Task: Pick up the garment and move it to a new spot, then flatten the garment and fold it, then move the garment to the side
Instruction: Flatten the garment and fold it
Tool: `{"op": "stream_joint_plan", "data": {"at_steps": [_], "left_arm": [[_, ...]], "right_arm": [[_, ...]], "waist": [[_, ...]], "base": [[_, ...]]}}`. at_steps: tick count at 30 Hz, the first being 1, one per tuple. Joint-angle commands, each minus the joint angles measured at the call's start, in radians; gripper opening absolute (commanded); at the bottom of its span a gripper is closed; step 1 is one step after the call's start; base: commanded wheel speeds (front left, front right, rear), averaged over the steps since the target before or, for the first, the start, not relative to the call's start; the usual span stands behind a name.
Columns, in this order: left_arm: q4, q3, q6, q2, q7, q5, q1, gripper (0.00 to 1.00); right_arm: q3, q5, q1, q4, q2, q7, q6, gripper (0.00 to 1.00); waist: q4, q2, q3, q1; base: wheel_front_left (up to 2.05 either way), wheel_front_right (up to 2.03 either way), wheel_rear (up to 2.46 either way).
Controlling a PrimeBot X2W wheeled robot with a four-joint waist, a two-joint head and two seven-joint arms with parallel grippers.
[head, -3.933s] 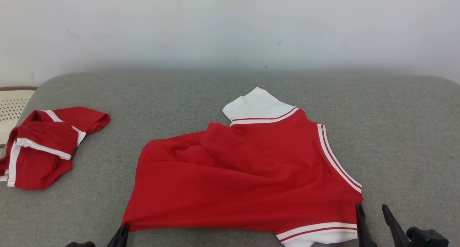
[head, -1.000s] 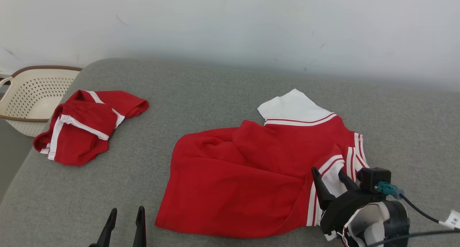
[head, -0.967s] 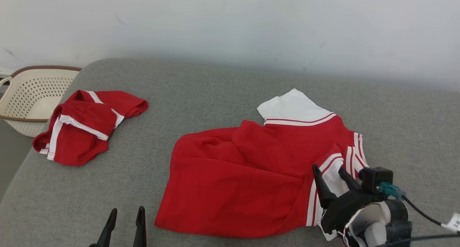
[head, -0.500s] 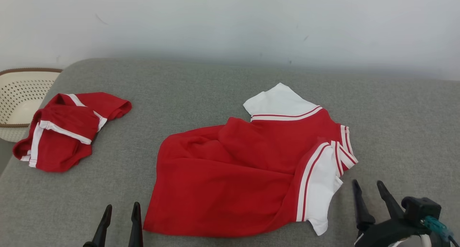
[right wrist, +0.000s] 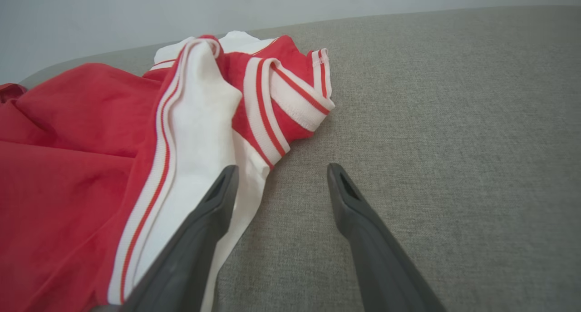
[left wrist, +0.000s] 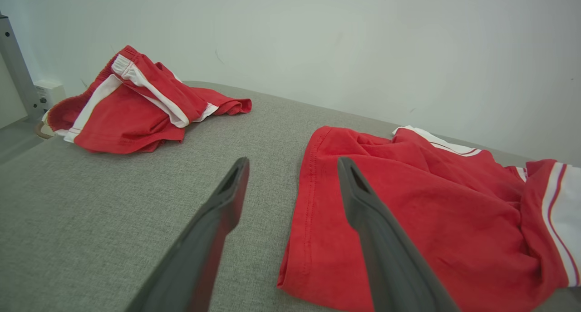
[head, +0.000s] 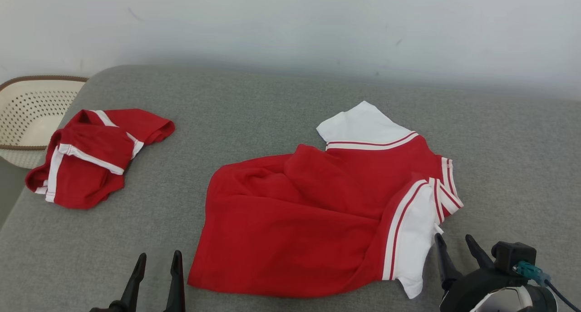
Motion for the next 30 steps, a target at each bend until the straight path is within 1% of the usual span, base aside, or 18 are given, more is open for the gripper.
{"op": "stream_joint_plan", "data": {"at_steps": [1,2,4,5,8,9,10,11,13,17,20,24,26,30], "left_arm": [[-0.001,0.001,0.0,0.0,-0.004,-0.007,-0.002,1.0],[-0.001,0.002,0.0,0.0,-0.004,-0.007,-0.001,1.0],[0.001,0.001,-0.002,0.0,-0.004,-0.007,-0.002,1.0],[0.002,0.001,-0.003,0.0,-0.004,-0.007,-0.003,1.0],[0.003,0.001,-0.002,0.0,-0.004,-0.009,-0.005,1.0],[0.004,0.002,-0.001,0.0,-0.004,-0.009,-0.006,1.0],[0.004,0.002,-0.001,0.0,-0.004,-0.01,-0.006,1.0],[0.005,0.002,-0.001,0.0,-0.004,-0.011,-0.006,1.0],[0.006,0.0,0.0,0.0,-0.004,-0.013,-0.001,1.0],[0.004,0.005,0.004,0.0,-0.004,-0.011,0.014,1.0],[0.005,0.012,0.006,0.0,-0.004,-0.006,0.031,1.0],[0.009,0.013,0.003,0.0,-0.004,-0.007,0.036,1.0],[0.01,0.011,0.001,-0.001,-0.004,-0.01,0.04,1.0],[0.011,0.006,0.003,-0.001,-0.004,-0.016,0.035,1.0]], "right_arm": [[0.0,-0.002,-0.011,0.011,-0.004,-0.005,0.0,1.0],[-0.001,-0.002,-0.022,0.032,-0.006,-0.005,0.0,0.89],[-0.006,-0.01,-0.038,0.07,-0.007,-0.008,0.0,0.63],[-0.008,-0.008,-0.048,0.088,-0.007,-0.014,0.0,0.58],[-0.005,-0.001,-0.074,0.139,-0.003,-0.029,0.0,0.3],[-0.002,0.002,-0.082,0.156,-0.002,-0.031,0.0,0.13],[0.001,0.002,-0.088,0.172,-0.003,-0.032,0.0,0.09],[0.003,0.004,-0.096,0.188,-0.004,-0.036,0.0,0.09],[0.009,0.012,-0.113,0.227,-0.003,-0.049,0.0,0.0],[0.018,0.026,-0.118,0.246,-0.007,-0.08,0.0,0.0],[0.015,0.048,-0.084,0.221,-0.006,-0.101,0.0,0.0],[-0.002,0.067,-0.012,0.122,-0.006,-0.09,0.0,0.0],[-0.018,0.072,0.04,0.043,-0.003,-0.068,0.0,0.0],[-0.071,0.083,0.17,-0.135,0.029,0.015,0.0,0.0]], "waist": [[0.008,-0.0001,0.002,0.0],[0.011,-0.0001,0.003,0.0],[0.02,-0.0001,0.004,0.0],[0.025,-0.0001,0.005,0.0],[0.035,-0.0001,0.006,0.0],[0.038,-0.0001,0.005,0.0],[0.041,-0.0001,0.005,0.0],[0.043,-0.0001,0.004,0.0],[0.049,-0.0001,0.001,0.0],[0.046,-0.0001,-0.007,0.0],[0.036,-0.0001,-0.02,0.0],[0.018,-0.0001,-0.036,0.0],[0.007,-0.0001,-0.04,0.0],[-0.011,-0.0001,-0.039,0.0]], "base": [[0.0,0.0,0.0],[0.0,0.0,0.0],[0.0,0.0,0.0],[0.0,0.0,0.0],[0.0,0.0,0.0],[0.0,0.0,0.0],[0.0,0.0,0.0],[0.0,0.0,0.0],[0.0,0.0,0.0],[0.0,0.0,0.0],[0.0,0.0,0.0],[0.0,0.0,0.0],[0.0,0.0,0.0],[0.0,0.0,0.0]]}}
